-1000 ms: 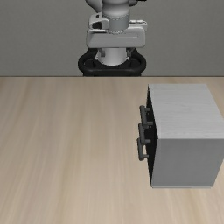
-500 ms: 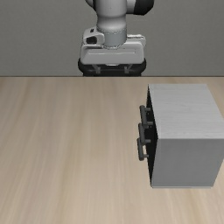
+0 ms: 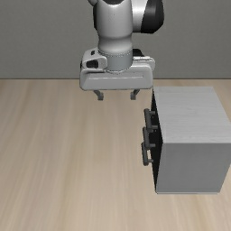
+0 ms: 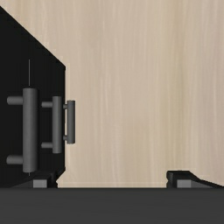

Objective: Open the top layer of the cabinet

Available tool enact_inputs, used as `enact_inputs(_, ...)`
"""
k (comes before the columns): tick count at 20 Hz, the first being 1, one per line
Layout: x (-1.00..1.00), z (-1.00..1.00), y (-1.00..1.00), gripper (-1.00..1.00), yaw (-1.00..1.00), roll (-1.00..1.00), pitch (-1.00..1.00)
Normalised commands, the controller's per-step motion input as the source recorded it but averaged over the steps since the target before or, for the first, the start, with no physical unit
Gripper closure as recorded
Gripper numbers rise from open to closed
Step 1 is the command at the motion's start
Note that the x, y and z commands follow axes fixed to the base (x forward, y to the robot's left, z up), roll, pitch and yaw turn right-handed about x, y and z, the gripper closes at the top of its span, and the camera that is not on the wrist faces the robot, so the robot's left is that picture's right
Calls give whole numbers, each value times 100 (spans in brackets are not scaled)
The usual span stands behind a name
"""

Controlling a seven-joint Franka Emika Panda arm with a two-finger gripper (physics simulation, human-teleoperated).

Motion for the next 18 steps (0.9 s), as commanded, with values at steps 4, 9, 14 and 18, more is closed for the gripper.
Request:
enact_inputs(4,0,0,0,-100,0,45,0)
enact_inputs(9,0,0,0,-100,0,49,0)
enact_inputs(14,0,0,0,-100,0,45,0)
enact_inputs(18,0,0,0,-100,0,45,0)
